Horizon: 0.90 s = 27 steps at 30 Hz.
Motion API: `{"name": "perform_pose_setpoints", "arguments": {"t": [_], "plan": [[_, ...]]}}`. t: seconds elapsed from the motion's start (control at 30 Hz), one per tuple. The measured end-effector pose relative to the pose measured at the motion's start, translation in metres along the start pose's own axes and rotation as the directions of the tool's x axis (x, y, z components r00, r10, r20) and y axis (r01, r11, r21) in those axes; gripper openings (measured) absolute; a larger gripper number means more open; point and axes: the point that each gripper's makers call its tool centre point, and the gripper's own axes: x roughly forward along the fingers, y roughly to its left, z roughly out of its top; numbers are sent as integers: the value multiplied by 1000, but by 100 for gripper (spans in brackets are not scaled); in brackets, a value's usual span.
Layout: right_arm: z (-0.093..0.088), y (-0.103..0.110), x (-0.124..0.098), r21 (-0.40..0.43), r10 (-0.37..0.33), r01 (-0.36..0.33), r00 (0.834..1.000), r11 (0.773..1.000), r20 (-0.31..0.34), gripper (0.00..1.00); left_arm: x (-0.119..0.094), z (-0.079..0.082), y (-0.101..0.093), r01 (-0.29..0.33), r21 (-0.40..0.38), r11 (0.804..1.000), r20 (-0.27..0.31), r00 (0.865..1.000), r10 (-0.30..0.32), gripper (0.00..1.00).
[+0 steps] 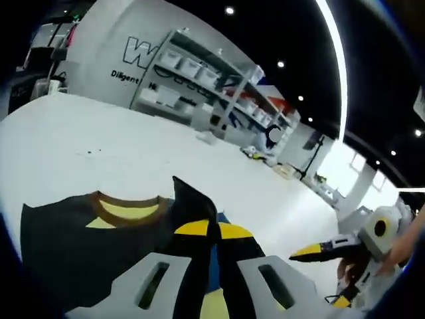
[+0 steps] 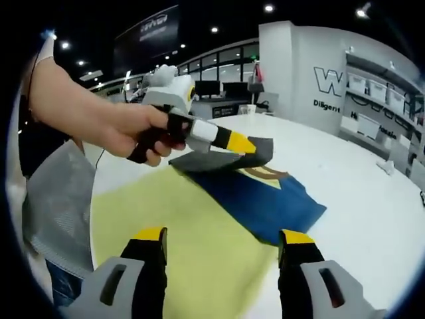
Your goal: Fold the garment on the visible template until the final outline fits inside the template.
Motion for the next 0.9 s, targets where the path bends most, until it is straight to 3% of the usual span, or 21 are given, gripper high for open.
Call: {"name": "perform_pose_setpoints", "arguments": {"t": [0.3, 0.5, 0.9], "plan": [[-4, -1, 0, 10, -5, 5, 1000, 1000, -5, 66, 16, -30, -8, 33, 35, 999, -101, 994, -29, 1], [-6, -3, 0, 16, -7, 7, 1000, 1000, -11, 66, 22, -42, -8, 32, 18, 999, -132, 991, -30, 1], [-17, 2, 0, 19, 2, -1, 1000, 1000, -30, 66, 7, -47, -29, 99, 33, 995, -160, 983, -92, 11]]}}
